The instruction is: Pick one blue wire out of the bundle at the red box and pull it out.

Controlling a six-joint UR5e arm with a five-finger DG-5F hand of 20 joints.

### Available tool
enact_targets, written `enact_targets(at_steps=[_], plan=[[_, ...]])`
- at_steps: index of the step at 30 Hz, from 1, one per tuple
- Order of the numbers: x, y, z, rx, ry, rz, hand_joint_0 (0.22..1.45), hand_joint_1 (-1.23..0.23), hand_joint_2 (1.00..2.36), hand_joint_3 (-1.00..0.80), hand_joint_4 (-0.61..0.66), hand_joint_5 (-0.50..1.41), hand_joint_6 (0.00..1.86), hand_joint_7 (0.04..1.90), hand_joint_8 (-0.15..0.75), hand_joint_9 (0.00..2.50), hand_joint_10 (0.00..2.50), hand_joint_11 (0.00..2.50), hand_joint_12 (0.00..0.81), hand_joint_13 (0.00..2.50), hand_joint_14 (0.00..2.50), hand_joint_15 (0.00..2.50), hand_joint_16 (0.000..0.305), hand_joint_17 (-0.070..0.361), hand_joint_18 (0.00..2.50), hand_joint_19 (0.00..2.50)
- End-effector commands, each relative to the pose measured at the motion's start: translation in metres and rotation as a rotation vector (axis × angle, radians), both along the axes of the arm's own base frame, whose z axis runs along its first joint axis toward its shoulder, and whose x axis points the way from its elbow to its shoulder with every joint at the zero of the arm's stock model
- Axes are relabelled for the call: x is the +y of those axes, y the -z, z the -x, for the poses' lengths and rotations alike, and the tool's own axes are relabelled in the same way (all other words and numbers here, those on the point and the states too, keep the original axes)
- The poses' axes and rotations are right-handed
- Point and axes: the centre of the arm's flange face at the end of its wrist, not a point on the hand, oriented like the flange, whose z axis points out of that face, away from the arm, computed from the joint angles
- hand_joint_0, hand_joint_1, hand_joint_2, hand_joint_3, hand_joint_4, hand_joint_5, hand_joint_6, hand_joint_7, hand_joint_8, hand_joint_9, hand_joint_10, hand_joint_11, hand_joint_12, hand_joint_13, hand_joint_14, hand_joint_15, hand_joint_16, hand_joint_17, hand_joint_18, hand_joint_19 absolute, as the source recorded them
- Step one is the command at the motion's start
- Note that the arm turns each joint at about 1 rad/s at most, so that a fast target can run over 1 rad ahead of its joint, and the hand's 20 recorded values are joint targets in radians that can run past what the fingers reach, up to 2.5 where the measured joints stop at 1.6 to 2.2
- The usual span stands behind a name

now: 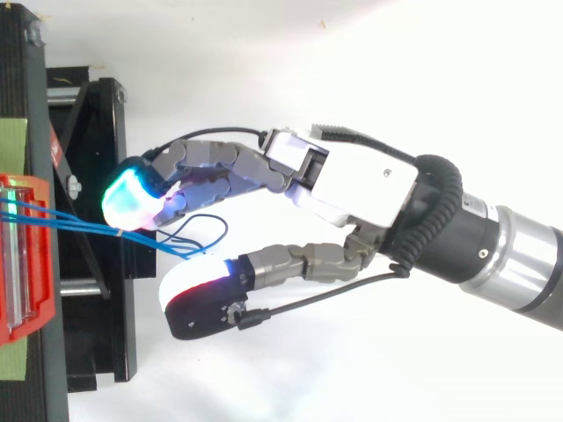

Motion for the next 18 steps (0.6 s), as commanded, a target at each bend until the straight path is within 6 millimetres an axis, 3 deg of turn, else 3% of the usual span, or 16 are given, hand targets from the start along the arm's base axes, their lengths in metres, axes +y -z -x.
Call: enact_targets(at_steps=[1, 7, 18], plan=[[0.0032, -0.0026, -0.0036, -0.005, -0.009, 0.006, 0.55, -0.67, 1.01, -0.39, 0.41, -0.13, 0.50, 0.92, 0.348, 0.66, 0.01, 0.23, 0.422, 0.43, 0.00, 0.12, 0.056, 0.127, 0.51, 0.30], [0.0073, -0.0079, -0.0069, -0.013, -0.022, 0.010, 0.57, -0.69, 1.01, -0.34, 0.38, -0.12, 0.50, 1.07, 0.343, 0.66, 0.01, 0.25, 0.418, 0.43, 0.00, 0.13, 0.055, 0.124, 0.52, 0.30], [0.0066, -0.0115, -0.0089, -0.021, -0.021, 0.001, 0.58, -0.70, 1.01, -0.30, 0.33, -0.11, 0.50, 1.19, 0.345, 0.66, 0.01, 0.25, 0.418, 0.44, 0.00, 0.13, 0.055, 0.124, 0.53, 0.30]])
